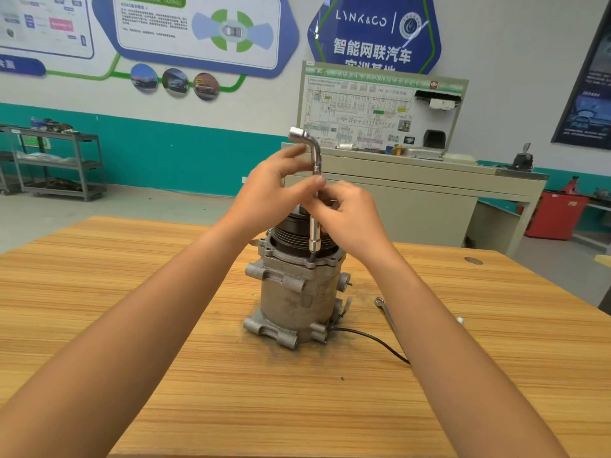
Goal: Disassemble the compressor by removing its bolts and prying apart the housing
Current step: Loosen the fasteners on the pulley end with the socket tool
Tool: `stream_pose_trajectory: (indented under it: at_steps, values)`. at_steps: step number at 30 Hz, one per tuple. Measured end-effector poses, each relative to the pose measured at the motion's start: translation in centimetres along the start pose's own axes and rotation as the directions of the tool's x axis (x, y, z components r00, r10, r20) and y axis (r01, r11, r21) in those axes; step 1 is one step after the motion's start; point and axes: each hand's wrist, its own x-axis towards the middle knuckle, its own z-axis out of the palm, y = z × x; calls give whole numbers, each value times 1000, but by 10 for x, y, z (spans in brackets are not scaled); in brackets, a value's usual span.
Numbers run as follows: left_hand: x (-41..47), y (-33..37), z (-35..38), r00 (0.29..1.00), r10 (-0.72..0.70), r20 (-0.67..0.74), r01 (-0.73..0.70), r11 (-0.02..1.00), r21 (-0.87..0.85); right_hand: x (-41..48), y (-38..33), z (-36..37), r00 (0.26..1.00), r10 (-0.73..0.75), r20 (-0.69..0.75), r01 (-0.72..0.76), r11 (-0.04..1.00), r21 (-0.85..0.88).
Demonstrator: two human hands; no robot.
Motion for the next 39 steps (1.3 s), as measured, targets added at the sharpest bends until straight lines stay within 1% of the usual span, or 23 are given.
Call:
stream_pose_trajectory:
  at_steps: [2,4,5,7,9,11,12,13,17,19,21,23,25,27,28,30,32,34,35,39]
  values:
    - [-9,-9,-6,989,-15,-149,14,1000,-8,5,-2,-10,1000,1,-13,0,998,71]
    - [-24,-18,-7,953,-19,-302,11,1000,-29,8,-2,-16,998,6,-58,2,991,132]
    - [-32,-22,-4,944,-11,-330,7,1000,-14,8,-2,-16,997,13,-74,-1,988,154]
    - [-49,-28,9,959,5,-285,8,999,44,7,-2,-15,995,37,-91,-20,982,188]
    - [-64,-34,24,984,25,-175,-3,992,123,4,0,-12,992,59,-109,-36,979,199]
    - [-73,-39,36,999,34,-40,-23,968,249,0,3,-11,987,82,-142,-49,974,220]
    - [-75,-41,41,999,35,2,-34,948,316,-2,5,-11,983,96,-159,-57,971,234]
    - [-76,-41,44,999,46,14,-48,931,362,-5,8,-12,978,115,-173,-70,966,248]
    - [-69,-38,48,985,172,-28,-142,883,447,-17,18,-13,961,194,-196,-130,945,300]
    - [-64,-35,45,980,193,-45,-156,893,421,-22,21,-11,955,230,-187,-155,926,344]
    - [-58,-27,34,973,192,-126,-148,943,297,-26,24,-9,947,265,-180,-181,907,380]
    - [-57,-23,16,961,154,-229,-124,982,140,-30,26,-7,941,290,-175,-204,898,390]
    - [-64,-32,-7,961,58,-272,-44,997,59,-34,26,-6,935,311,-172,-218,884,414]
    - [-83,-57,-34,960,-87,-268,115,989,91,-38,26,-6,925,338,-173,-230,861,453]
    - [-95,-75,-48,945,-179,-272,219,968,124,-39,25,-7,919,353,-175,-237,849,472]
    - [-124,-111,-77,879,-363,-310,428,887,175,-42,25,-9,908,379,-178,-247,828,504]
    - [-148,-143,-100,805,-472,-359,567,789,235,-44,23,-9,904,387,-180,-247,818,520]
    - [-162,-166,-114,760,-531,-374,642,704,304,-46,20,-8,908,383,-173,-243,814,527]
    - [-165,-176,-118,751,-547,-369,657,675,336,-47,19,-8,910,379,-170,-240,813,530]
    - [-160,-204,-119,748,-576,-330,663,619,421,-53,15,-8,913,374,-166,-239,817,525]
